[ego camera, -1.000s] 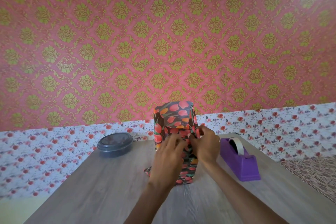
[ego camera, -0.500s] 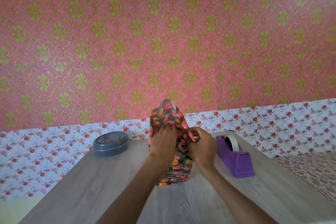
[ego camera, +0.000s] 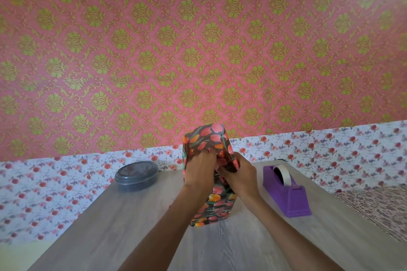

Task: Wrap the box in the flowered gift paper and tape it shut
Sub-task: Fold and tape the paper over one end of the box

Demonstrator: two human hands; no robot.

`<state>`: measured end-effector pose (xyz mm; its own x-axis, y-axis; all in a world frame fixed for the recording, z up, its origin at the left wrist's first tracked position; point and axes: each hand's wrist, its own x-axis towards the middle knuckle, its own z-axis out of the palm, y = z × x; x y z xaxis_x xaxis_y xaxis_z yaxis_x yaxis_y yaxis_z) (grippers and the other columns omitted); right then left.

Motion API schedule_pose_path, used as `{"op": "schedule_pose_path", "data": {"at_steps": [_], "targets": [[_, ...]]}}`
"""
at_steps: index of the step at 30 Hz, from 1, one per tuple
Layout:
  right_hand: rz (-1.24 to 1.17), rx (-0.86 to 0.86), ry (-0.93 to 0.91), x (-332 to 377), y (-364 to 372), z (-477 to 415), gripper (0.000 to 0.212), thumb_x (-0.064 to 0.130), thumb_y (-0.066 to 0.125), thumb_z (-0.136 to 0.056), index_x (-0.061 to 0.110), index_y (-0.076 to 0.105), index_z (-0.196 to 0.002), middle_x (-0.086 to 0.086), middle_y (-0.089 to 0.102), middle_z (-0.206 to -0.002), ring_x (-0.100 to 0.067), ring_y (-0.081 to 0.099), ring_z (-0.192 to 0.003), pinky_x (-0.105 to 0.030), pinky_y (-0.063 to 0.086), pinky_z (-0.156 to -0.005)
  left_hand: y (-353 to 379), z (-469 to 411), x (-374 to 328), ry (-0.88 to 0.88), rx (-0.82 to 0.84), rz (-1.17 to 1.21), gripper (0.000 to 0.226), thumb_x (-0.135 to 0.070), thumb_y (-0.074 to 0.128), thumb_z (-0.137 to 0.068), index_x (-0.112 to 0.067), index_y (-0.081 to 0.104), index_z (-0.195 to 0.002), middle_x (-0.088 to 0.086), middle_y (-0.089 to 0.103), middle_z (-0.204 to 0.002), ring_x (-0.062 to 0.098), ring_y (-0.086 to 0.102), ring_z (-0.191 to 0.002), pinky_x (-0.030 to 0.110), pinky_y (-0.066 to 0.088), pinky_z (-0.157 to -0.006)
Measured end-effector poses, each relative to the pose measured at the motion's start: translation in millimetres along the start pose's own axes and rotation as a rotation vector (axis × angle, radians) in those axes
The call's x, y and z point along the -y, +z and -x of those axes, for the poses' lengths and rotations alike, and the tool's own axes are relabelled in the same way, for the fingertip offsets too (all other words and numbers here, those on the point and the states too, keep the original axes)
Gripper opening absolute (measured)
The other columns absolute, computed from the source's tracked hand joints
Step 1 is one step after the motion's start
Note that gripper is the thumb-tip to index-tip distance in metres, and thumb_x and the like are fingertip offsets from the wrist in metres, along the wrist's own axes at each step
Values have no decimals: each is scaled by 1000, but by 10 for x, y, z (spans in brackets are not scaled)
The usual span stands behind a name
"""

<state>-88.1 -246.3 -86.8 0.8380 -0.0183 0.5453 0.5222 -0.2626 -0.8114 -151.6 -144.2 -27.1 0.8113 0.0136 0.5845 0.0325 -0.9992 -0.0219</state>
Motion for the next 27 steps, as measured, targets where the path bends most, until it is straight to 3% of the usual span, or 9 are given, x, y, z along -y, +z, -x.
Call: {"op": "schedule_pose_path", "data": {"at_steps": [4, 7, 9, 11, 13, 15, 19, 24, 27], "targets": [[60, -40, 28, 1, 27, -53, 18, 38, 79, -73, 30, 68, -85, 11, 69, -73, -11, 65, -74, -28, 48, -65, 38, 291, 49, 182, -421, 186, 45, 11, 57, -72, -11, 63, -111, 4, 63, -112, 25, 64, -94, 27, 45, -71], [52, -46, 81, 19, 5, -84, 21, 41, 83, -71, 33, 66, -80, 12, 68, -72, -12, 66, -73, -31, 51, -66, 263, 600, 158, 82, -826, 353, 33, 4, 63, -82, -8, 62, -113, 9, 59, -113, 24, 54, -103, 32, 43, -88], [0, -53, 101, 40, -7, -76, 26, 39, 87, -68, 36, 62, -73, 14, 68, -71, -10, 66, -72, -30, 52, -67, 359, 708, 227, -201, -749, 633, 50, -9, 74, -82, -11, 50, -126, 0, 49, -120, 19, 49, -112, 32, 44, -94], [-35, -62, 111, 51, -4, -56, 30, 38, 89, -66, 37, 59, -71, 16, 67, -70, -7, 65, -70, -28, 51, -66, 421, 671, 304, -427, -492, 963, 67, -19, 77, -80, -23, 39, -134, -9, 49, -123, 10, 52, -113, 31, 46, -94], [-62, -61, 118, 51, -2, -42, 30, 37, 90, -65, 37, 61, -73, 17, 68, -71, -3, 65, -70, -24, 51, -66, 412, 541, 375, -524, -298, 1177, 66, -30, 78, -80, -29, 41, -134, -8, 61, -121, 8, 62, -103, 33, 51, -90], [-92, -66, 124, 38, -11, -33, 30, 36, 91, -64, 35, 63, -77, 17, 68, -71, -1, 65, -71, -21, 51, -66, 428, 427, 396, -562, -203, 1210, 53, -32, 76, -81, -29, 52, -128, -6, 69, -111, 4, 65, -90, 33, 53, -85], [-125, -106, 105, 21, -55, -19, 28, 31, 91, -64, 29, 66, -78, 17, 69, -70, 2, 64, -68, -11, 45, -60, 534, 335, 345, -577, -281, 1110, 47, -28, 79, -77, -24, 63, -121, -5, 73, -102, 10, 68, -87, 38, 56, -85], [-124, -161, 65, -42, -184, -64, 28, 26, 91, -64, 31, 64, -72, 19, 67, -66, 5, 64, -67, -20, 49, -63, 654, 267, 202, -588, -337, 1114, 49, -30, 85, -70, -21, 68, -115, -6, 74, -97, 8, 70, -84, 26, 58, -74], [-142, -138, 79, -123, -305, -68, 28, 28, 89, -67, 34, 63, -77, 20, 68, -71, 7, 63, -71, -24, 52, -70, 670, 232, 53, -596, -351, 1115, 46, -26, 84, -71, -22, 67, -114, -9, 71, -95, 8, 68, -86, 14, 49, -69]]}}
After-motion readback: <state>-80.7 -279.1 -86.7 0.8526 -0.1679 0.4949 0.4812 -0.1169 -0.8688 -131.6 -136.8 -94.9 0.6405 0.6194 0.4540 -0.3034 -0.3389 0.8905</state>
